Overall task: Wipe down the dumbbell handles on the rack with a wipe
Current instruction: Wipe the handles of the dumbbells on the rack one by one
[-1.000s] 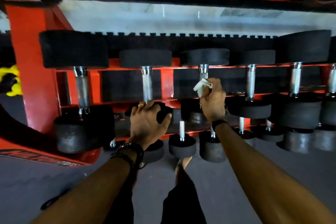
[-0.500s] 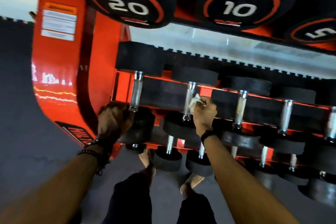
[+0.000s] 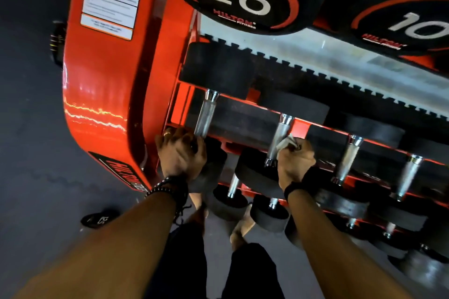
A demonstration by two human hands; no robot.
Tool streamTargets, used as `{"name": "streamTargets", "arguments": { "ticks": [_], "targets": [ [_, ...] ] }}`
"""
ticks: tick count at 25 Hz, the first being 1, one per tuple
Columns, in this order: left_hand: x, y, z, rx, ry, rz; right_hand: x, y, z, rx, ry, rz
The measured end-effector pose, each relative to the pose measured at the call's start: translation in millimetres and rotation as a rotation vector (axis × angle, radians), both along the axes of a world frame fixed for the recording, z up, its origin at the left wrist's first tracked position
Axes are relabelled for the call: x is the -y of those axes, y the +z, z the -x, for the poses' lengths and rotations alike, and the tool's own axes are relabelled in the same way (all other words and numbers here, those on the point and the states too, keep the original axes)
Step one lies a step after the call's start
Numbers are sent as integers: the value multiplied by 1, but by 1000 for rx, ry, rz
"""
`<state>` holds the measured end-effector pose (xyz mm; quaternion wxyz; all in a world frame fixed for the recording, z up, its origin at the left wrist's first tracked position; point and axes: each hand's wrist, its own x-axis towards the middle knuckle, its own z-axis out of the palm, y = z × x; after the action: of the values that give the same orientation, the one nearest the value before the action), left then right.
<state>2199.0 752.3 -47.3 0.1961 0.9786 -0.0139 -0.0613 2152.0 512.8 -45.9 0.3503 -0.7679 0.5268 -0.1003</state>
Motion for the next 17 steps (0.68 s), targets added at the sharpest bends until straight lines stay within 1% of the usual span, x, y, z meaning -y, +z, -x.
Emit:
{"name": "streamTargets", "arguments": {
  "ticks": [2, 3, 6, 8, 10, 11, 13, 14, 17],
  "targets": [
    [4, 4, -3, 36, -33, 22, 0, 0, 0, 5, 14, 10],
    [7, 6, -4, 23, -34, 35, -1, 1, -1, 7, 18, 2],
    [2, -1, -4, 65, -41, 40, -3, 9, -2, -13, 13, 20],
    [4, -2, -3, 83, -4, 25, -4, 13, -3, -54, 7, 47],
    [11, -2, 5, 33, 155, 3, -4, 14, -3, -68, 1, 33],
    [16, 0, 8, -34, 294, 13, -4, 14, -3, -50, -6, 17],
    [26, 3, 13, -185, 554, 81, -5, 12, -4, 6, -24, 3],
    [30, 2, 16, -221, 634, 110, -5, 10, -4, 22, -29, -20],
    [40, 7, 16, -211, 791, 95, -5, 12, -5, 54, -22, -38]
  ]
}}
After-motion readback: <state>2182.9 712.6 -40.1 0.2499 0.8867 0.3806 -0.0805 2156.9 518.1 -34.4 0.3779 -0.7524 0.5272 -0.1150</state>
